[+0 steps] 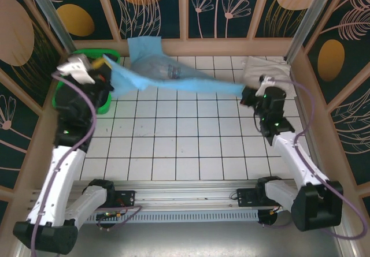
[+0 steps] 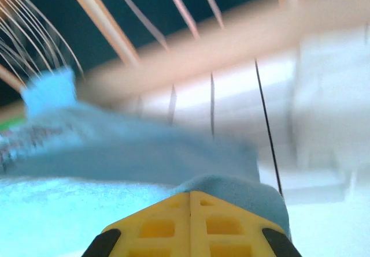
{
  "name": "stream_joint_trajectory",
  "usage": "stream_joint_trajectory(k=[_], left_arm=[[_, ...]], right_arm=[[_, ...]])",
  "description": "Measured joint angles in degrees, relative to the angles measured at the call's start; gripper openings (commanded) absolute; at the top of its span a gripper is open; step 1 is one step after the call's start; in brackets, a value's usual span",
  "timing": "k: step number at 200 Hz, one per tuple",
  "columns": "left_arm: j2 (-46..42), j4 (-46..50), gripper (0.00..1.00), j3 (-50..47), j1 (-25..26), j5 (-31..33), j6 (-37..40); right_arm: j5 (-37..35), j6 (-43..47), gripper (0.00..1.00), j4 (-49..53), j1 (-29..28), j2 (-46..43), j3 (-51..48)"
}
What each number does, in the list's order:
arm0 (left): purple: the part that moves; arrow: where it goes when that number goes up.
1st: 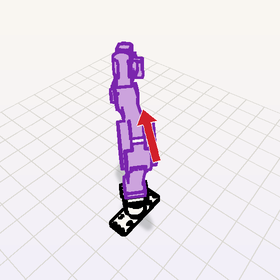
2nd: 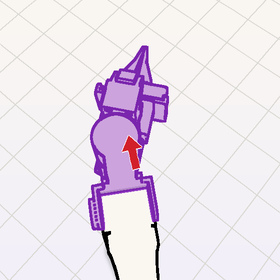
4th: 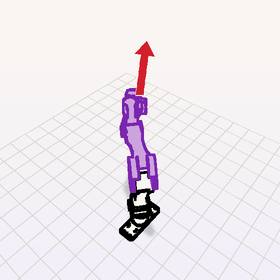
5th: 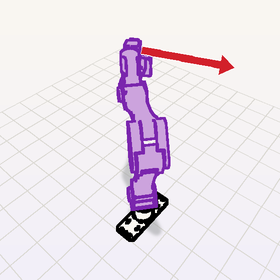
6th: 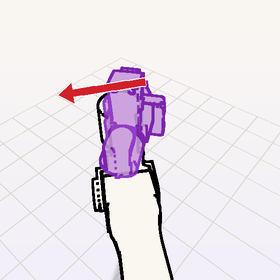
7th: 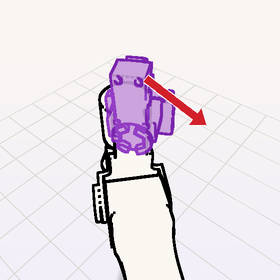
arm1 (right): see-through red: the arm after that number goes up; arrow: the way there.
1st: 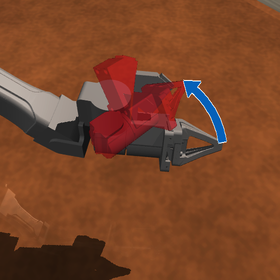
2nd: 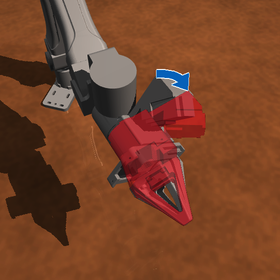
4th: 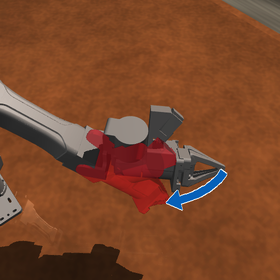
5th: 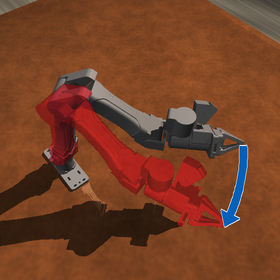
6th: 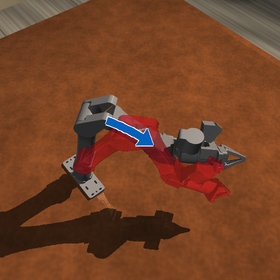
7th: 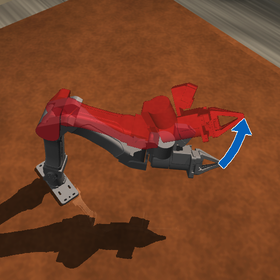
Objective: Fold and stack the t-shirts
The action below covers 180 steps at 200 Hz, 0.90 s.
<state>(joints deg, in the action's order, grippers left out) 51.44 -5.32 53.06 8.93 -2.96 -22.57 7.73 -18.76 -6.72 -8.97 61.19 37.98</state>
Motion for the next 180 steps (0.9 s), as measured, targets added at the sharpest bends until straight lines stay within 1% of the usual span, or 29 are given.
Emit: stream_joint_trajectory(k=[4,9,12,20,27,30,34,44,47,51,60,79,90,105,114,125,155,167,180], left_arm=[[-0.22,0.5,0.04,-3.48,0.0,-0.02,-1.03],[-0.02,1.66,0.08,-7.37,0.0,0.02,-2.23],[0.11,2.73,0.08,-9.42,0.0,0.07,-2.82],[0.15,6.45,0.08,-14.62,0.0,0.39,-4.7],[-0.33,9.51,0.15,-18.14,0.0,0.44,-5.88],[-0.7,10.45,0.18,-19.41,0.0,0.44,-6.45],[-1.36,11.85,0.25,-20.85,0.0,0.46,-6.69],[-3.63,14.95,0.52,-22.93,0.0,0.5,-8.46],[-4.5,15.67,0.56,-23.19,0.0,0.42,-8.55],[-5.7,16.28,0.58,-23.41,0.0,0.5,-9.22],[-8.17,16.33,0.59,-23.37,0.0,0.68,-9.9],[-10.36,15.56,0.6,-22.34,0.0,1.31,-10.32],[-9.25,14.25,0.62,-21.49,0.0,1.51,-10.34],[-5.16,11.39,0.6,-20.48,0.0,0.92,-10.32],[-0.52,9.49,0.6,-19.28,0.0,-0.04,-10.27],[6.23,7.82,0.59,-16.7,0.0,-1.6,-10.25],[28.2,2.27,0.6,-5.84,0.0,-5.64,-10.08],[35.17,0.74,0.61,-1.51,0.0,-6.32,-10.01],[43.71,0.55,0.56,4.96,0.0,-7.13,-9.66]], right_arm=[[0.59,-0.72,0.04,0.76,-0.02,0.52,-2.1],[1.25,-1.64,0.15,2.05,-0.02,0.96,-4.24],[1.49,-2.1,0.19,2.97,-0.02,1.14,-5.31],[2.36,-3.54,0.22,5.62,-0.02,1.22,-7.74],[2.91,-4.74,0.26,7.65,-0.02,1.05,-8.85],[3.13,-5.18,0.3,8.63,-0.02,0.9,-9.22],[3.26,-6.14,0.36,9.7,-0.02,0.55,-9.49],[3.78,-7.02,0.42,12.04,-0.07,-0.96,-9.75],[3.76,-7.8,0.43,12.7,-0.07,-1.62,-9.75],[3.91,-7.93,0.44,13.33,-0.07,-2.54,-9.75],[3.87,-9.01,0.48,14.73,-0.11,-4.87,-9.62],[3.54,-9.92,0.49,16.98,-0.22,-8.46,-8.26],[2.89,-10.14,0.49,17.05,-0.57,-9.2,-7.21],[2.64,-10.16,0.5,15.45,-1.75,-8.31,-6.08],[2.45,-10.16,0.5,14.03,-3.06,-6.32,-5.25],[1.53,-10.14,0.5,12.63,-5.18,-1.86,-3.58],[-3.69,-9.66,0.52,11.13,-11.04,14.12,1.95],[-5.62,-9.11,0.53,10.99,-12.11,18.71,3.04],[-7.74,-8.79,0.53,10.78,-12.11,23.15,3.74]])
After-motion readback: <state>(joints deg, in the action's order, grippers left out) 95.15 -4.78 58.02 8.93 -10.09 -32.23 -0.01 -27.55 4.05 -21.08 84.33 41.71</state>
